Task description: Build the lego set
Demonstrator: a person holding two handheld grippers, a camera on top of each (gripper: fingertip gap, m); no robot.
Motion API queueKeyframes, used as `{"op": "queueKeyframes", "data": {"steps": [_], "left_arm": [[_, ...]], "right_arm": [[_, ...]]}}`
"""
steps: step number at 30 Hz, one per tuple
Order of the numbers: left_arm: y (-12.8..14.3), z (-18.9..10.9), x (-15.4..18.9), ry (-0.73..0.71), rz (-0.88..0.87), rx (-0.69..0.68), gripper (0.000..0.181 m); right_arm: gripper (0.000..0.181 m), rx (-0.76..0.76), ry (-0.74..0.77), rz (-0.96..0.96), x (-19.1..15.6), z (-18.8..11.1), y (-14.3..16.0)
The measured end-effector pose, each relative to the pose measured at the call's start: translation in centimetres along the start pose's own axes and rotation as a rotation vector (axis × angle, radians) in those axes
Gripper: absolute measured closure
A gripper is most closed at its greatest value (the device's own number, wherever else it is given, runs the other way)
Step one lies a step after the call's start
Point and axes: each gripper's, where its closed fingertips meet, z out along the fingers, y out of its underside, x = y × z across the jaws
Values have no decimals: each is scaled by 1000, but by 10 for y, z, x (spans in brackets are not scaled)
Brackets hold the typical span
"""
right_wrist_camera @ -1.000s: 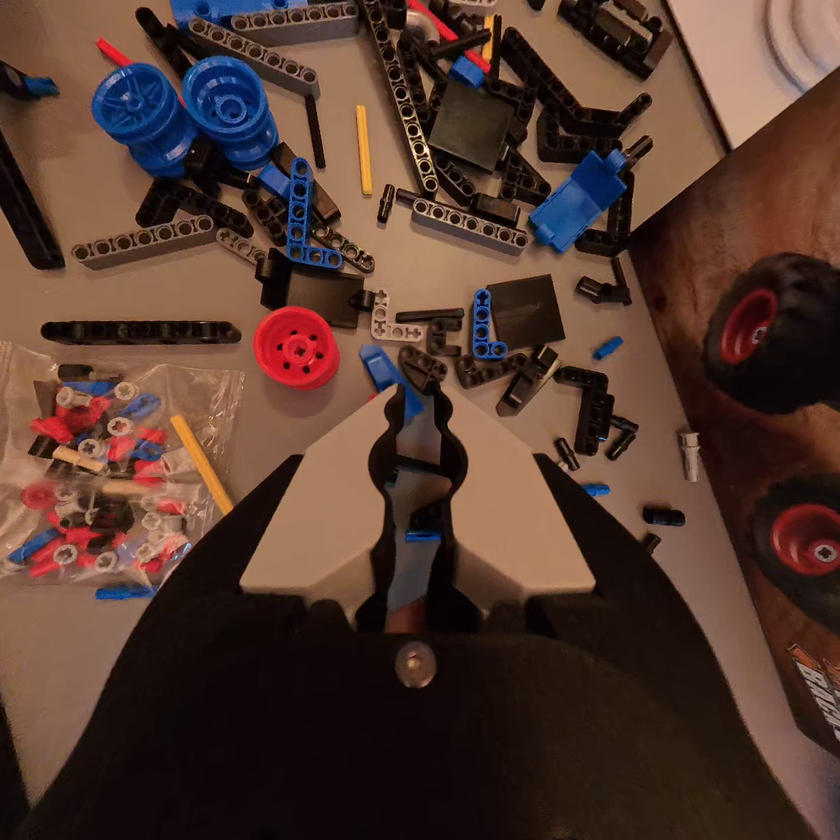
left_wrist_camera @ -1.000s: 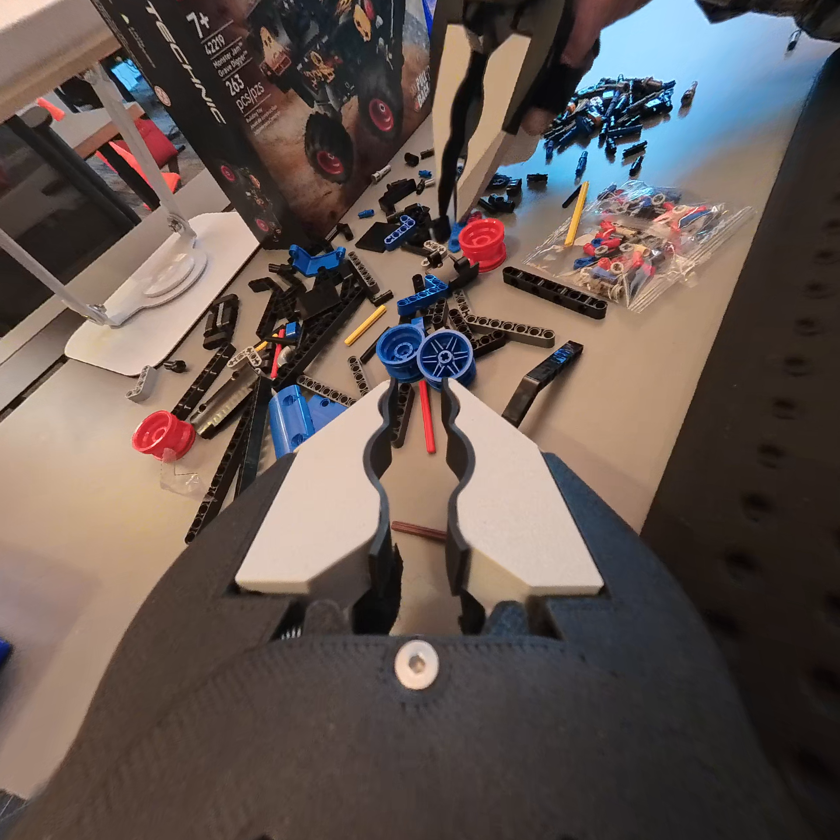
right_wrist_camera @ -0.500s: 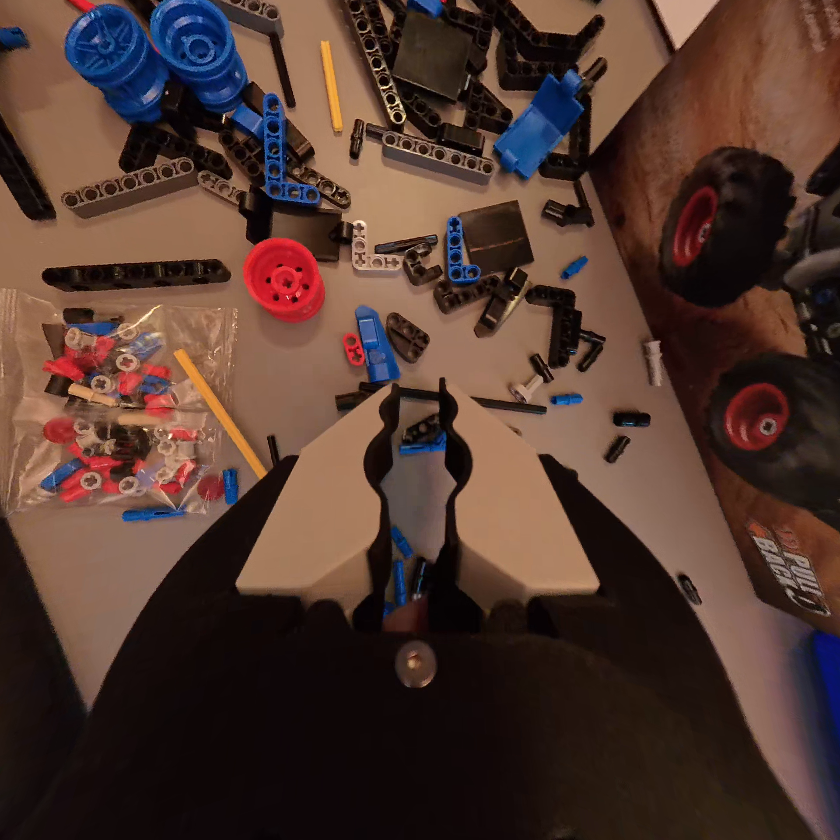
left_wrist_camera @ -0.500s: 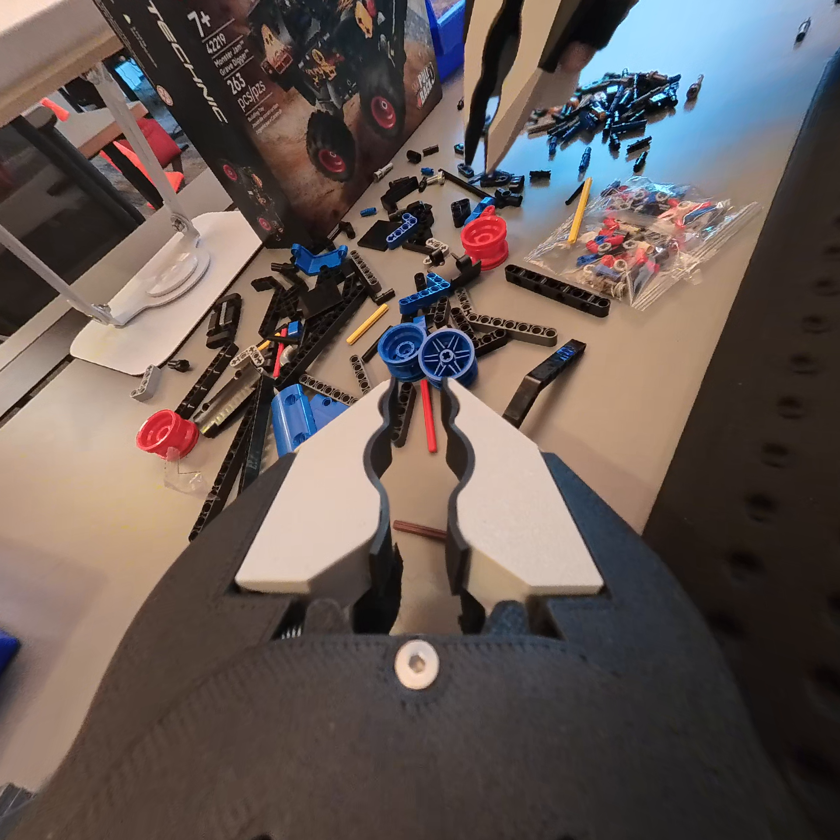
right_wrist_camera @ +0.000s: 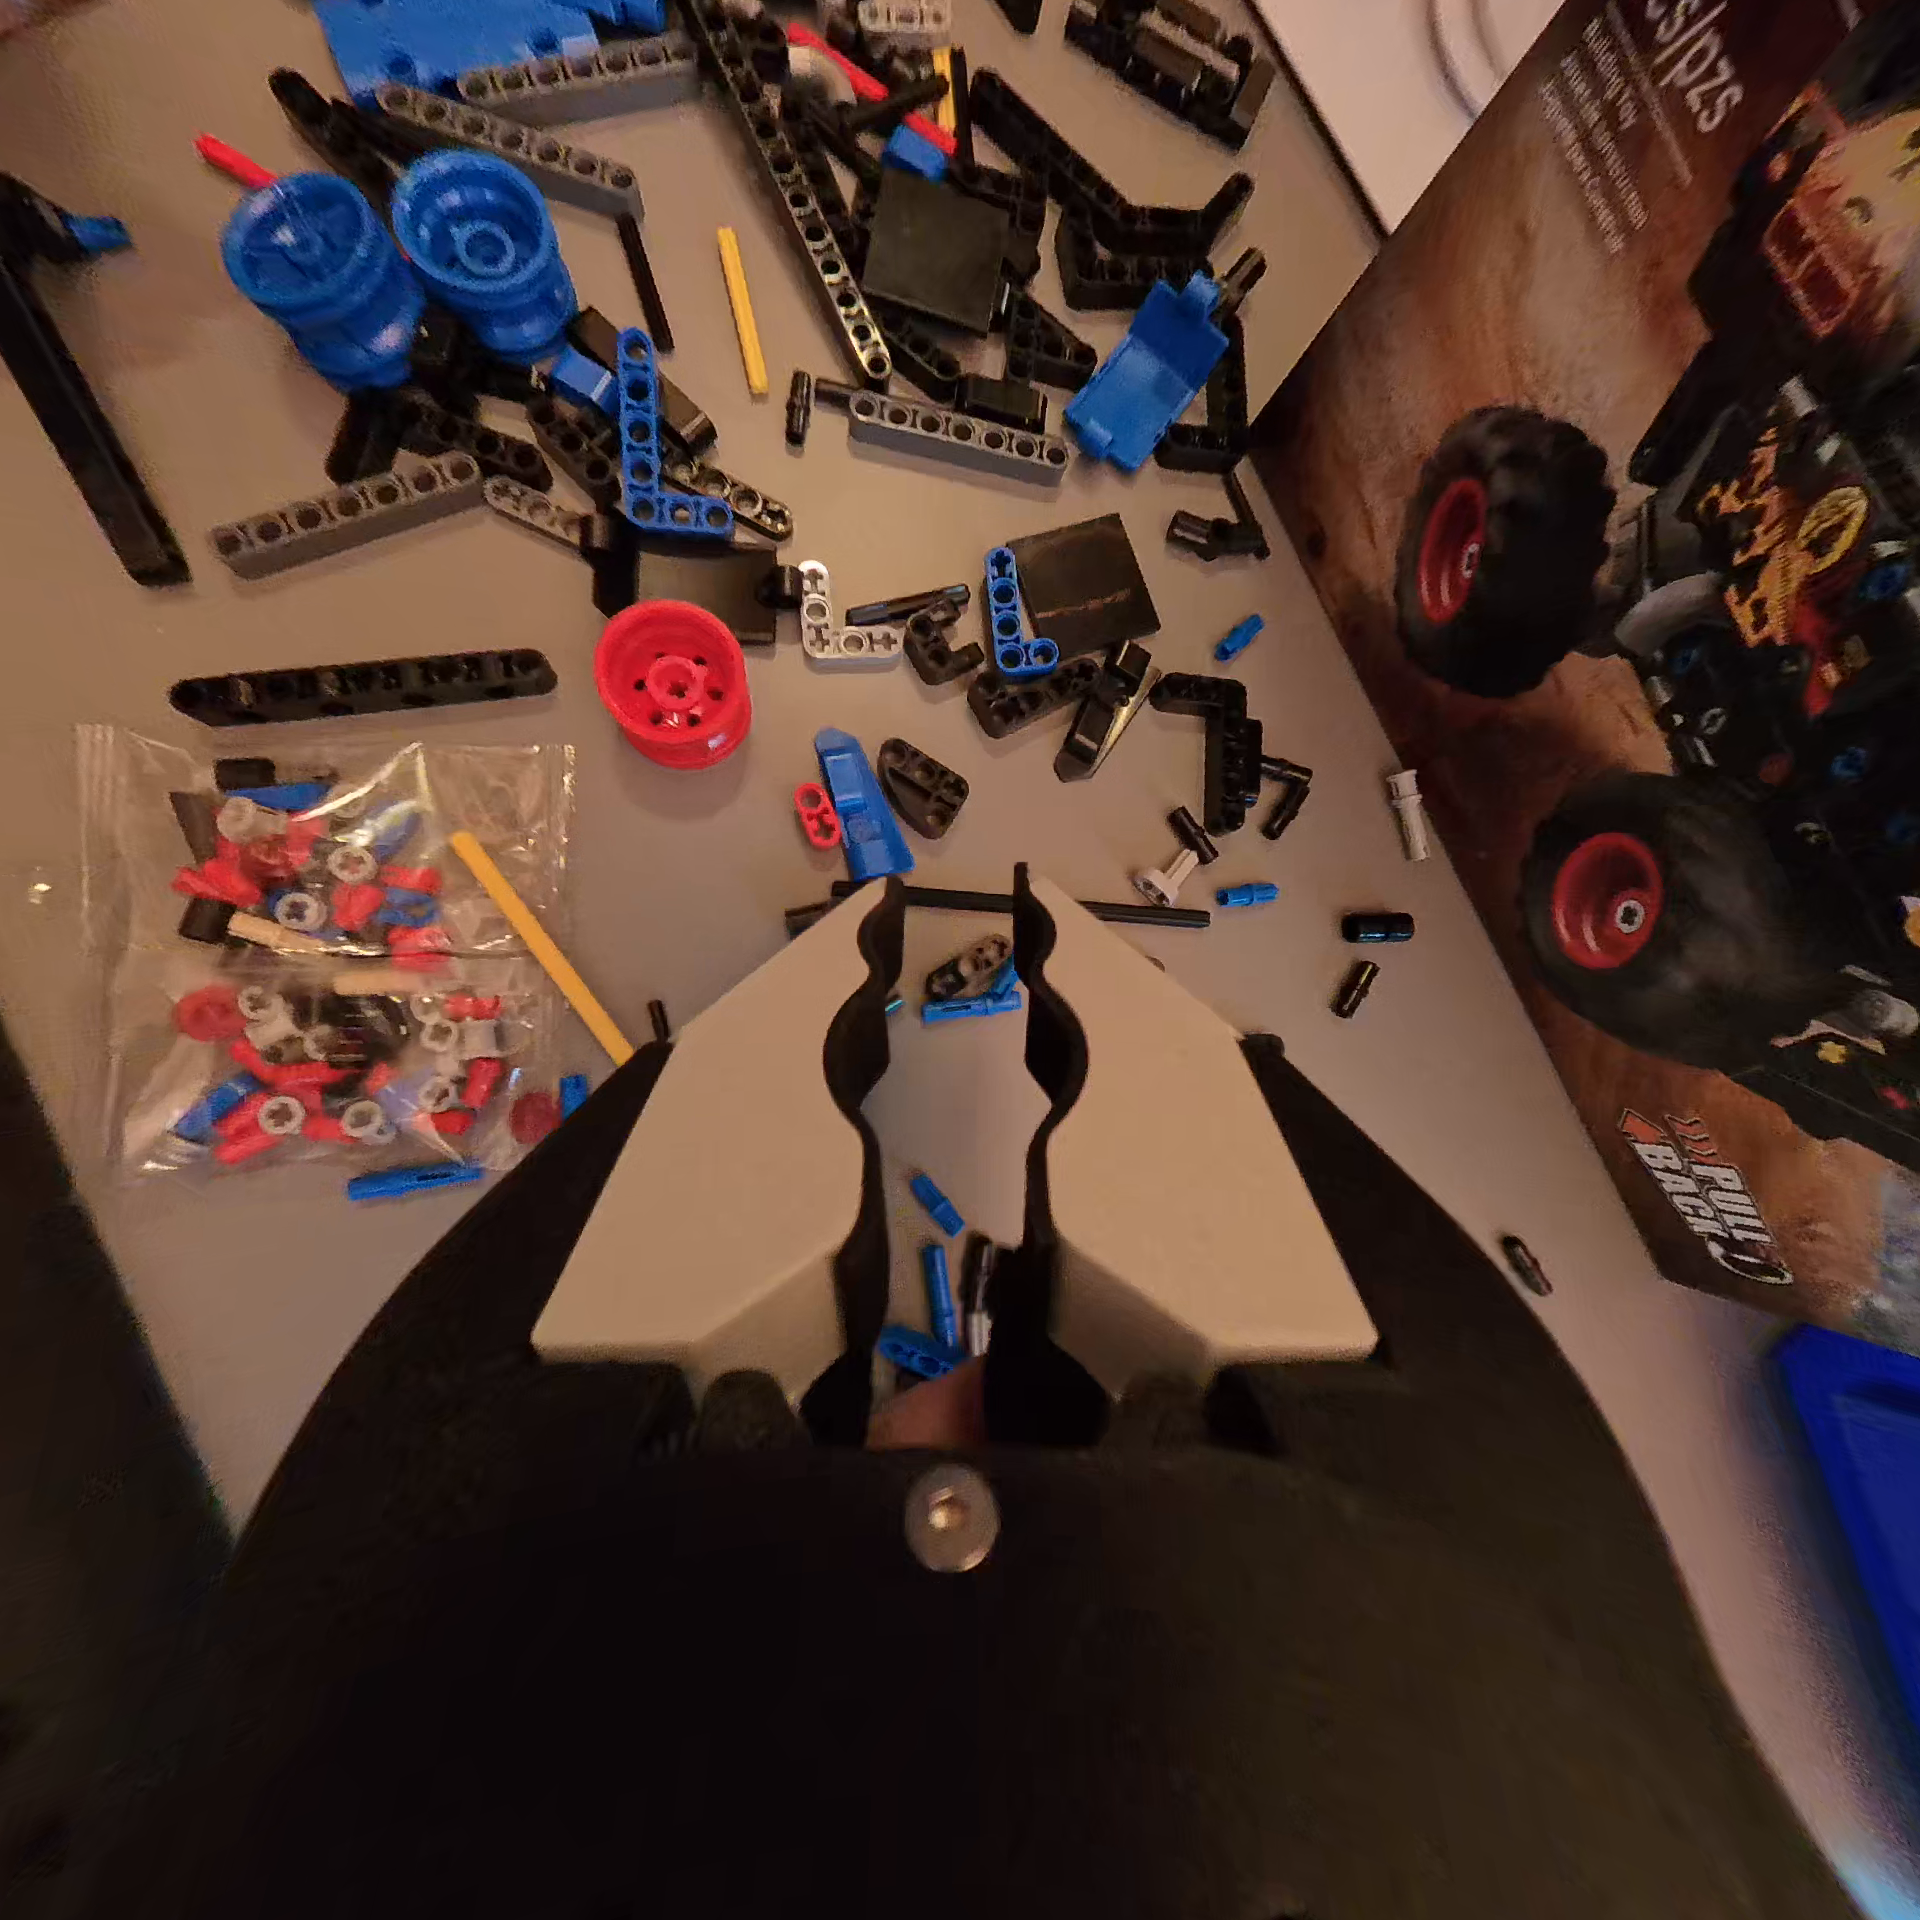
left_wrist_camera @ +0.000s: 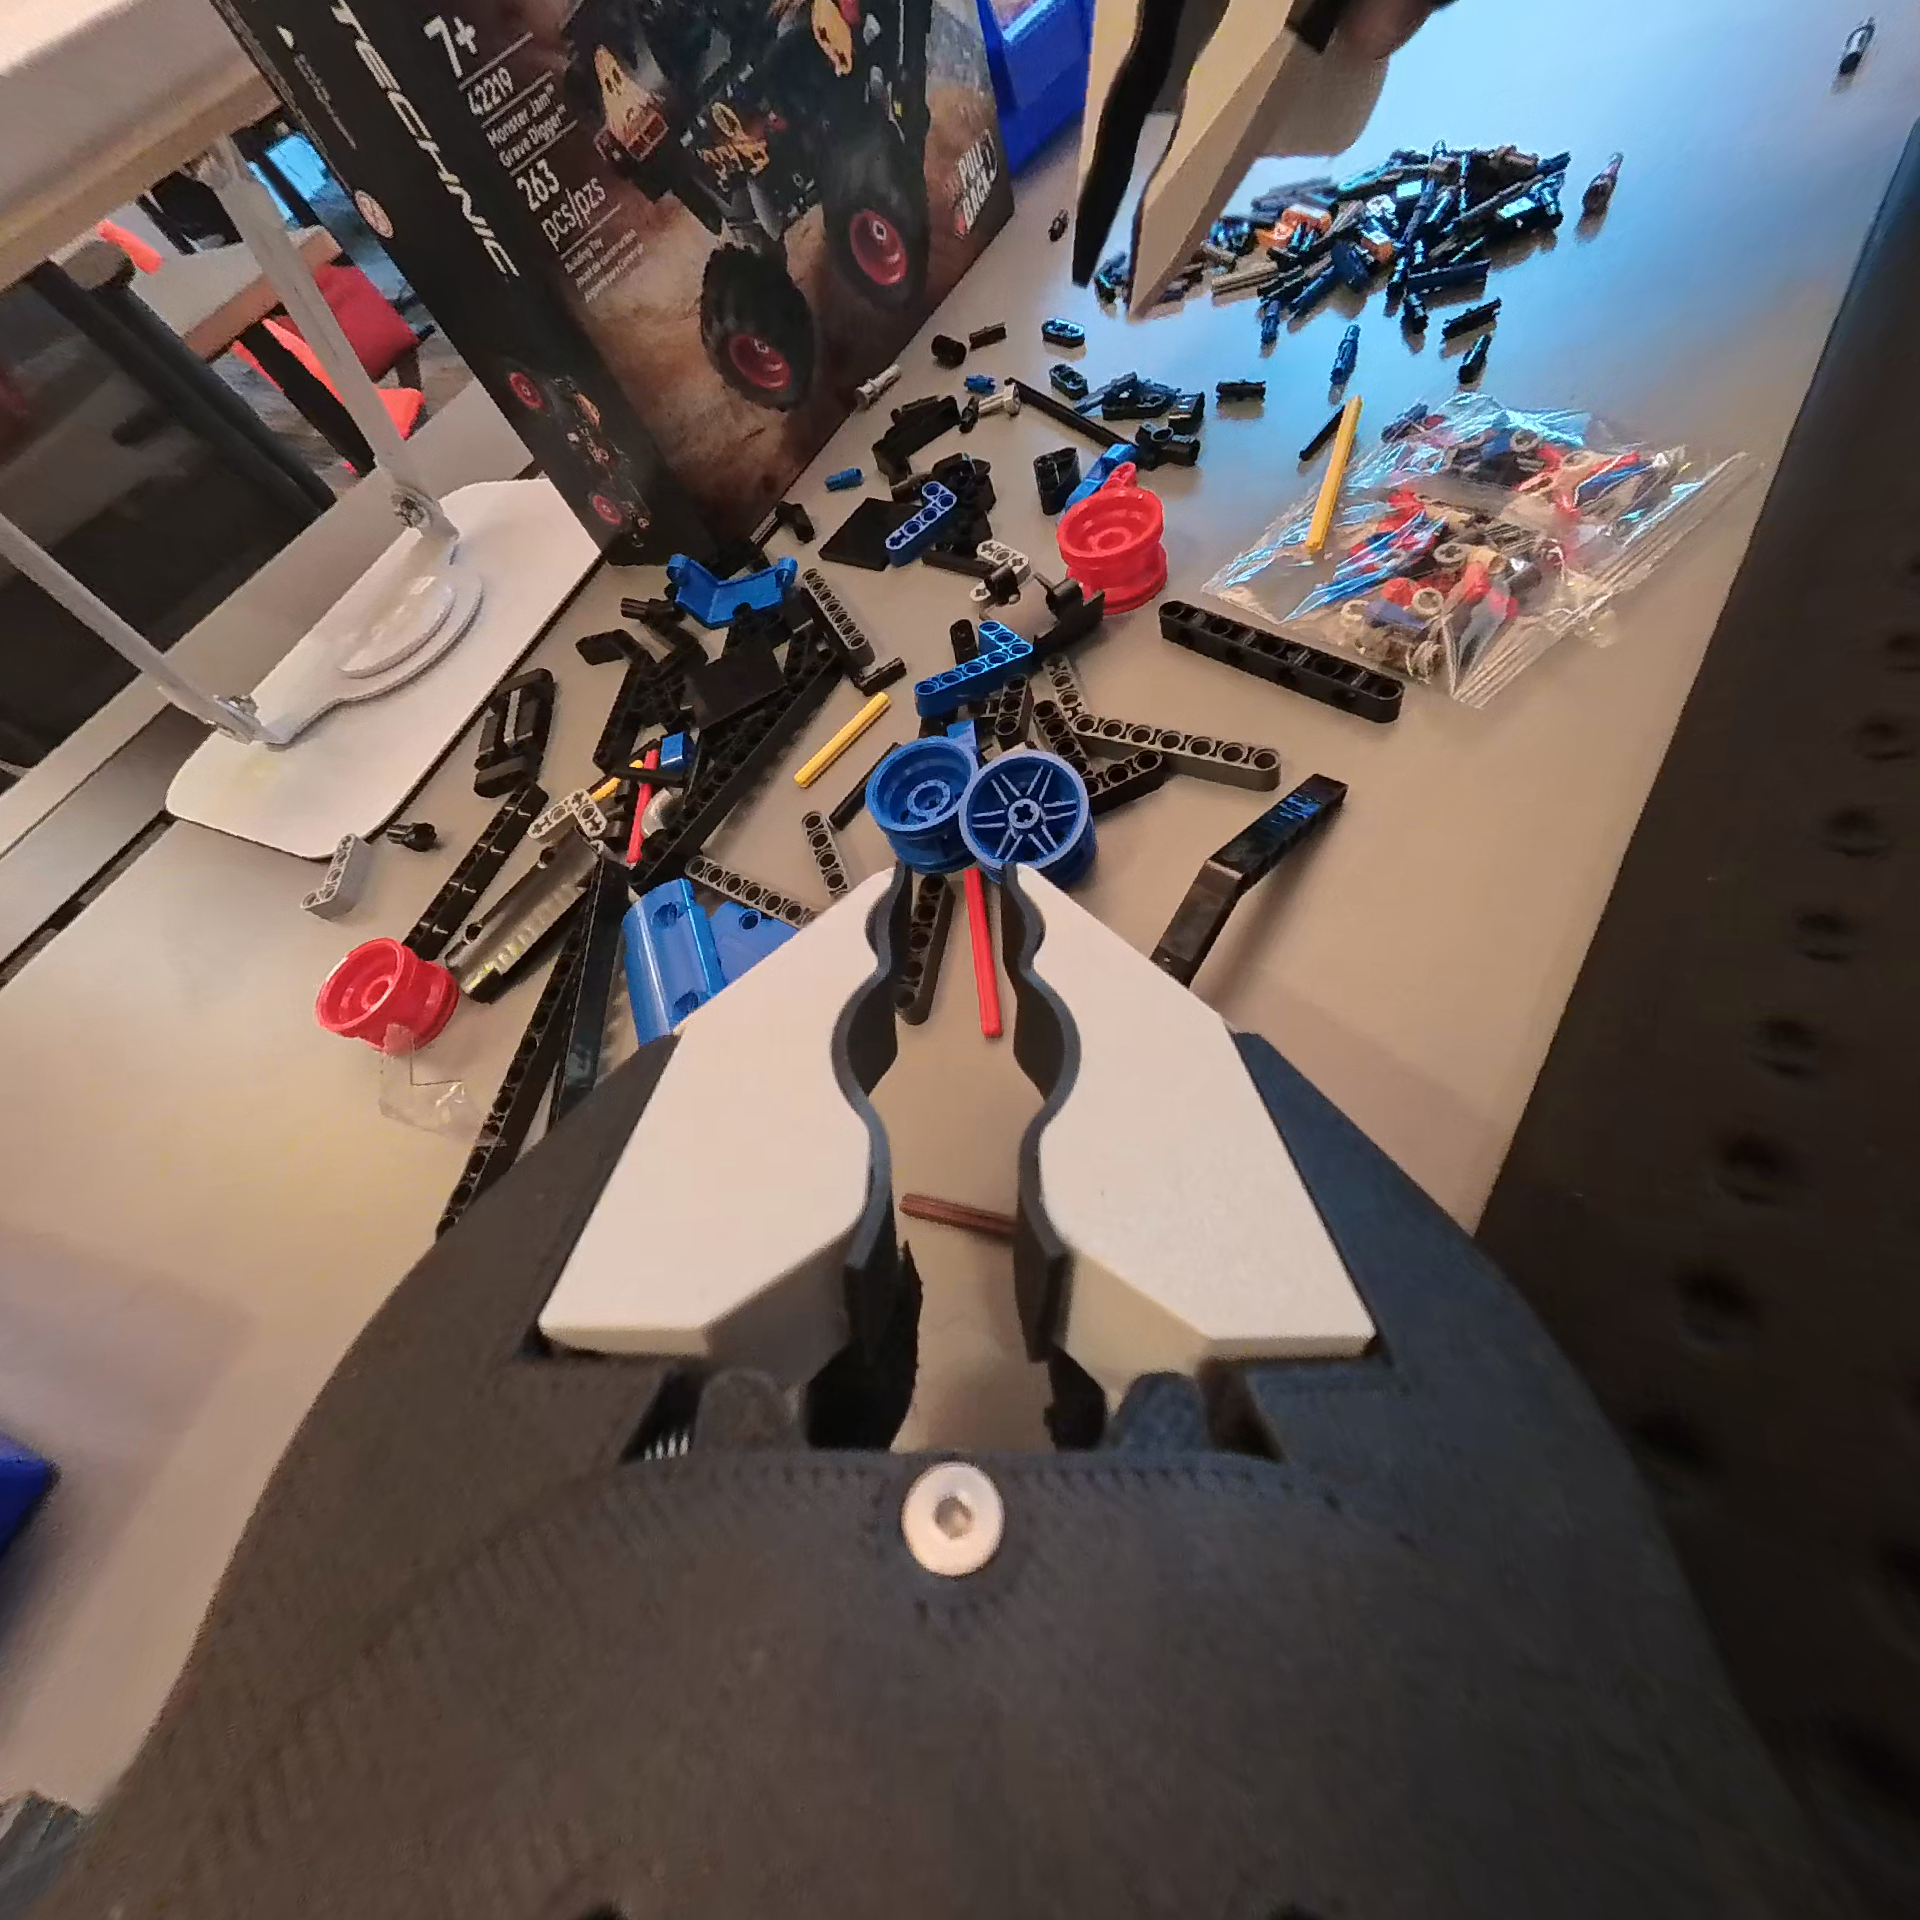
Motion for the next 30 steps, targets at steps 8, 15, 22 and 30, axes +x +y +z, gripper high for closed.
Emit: {"op": "queueKeyframes", "data": {"steps": [8, 15, 22, 30], "left_arm": [[-9, -6, -2, -11, -2, 44, 167], [-15, -11, -4, -17, -7, 78, 168], [-19, -16, -5, -29, -7, 102, 169], [-20, -15, 3, -7, 31, 99, 169]], "right_arm": [[163, 106, 54, 93, 9, -7, -11], [163, 151, 120, 115, 18, -8, -17], [163, 168, 179, 144, 28, -21, -13], [162, 182, 231, 190, 28, -39, -1]]}}
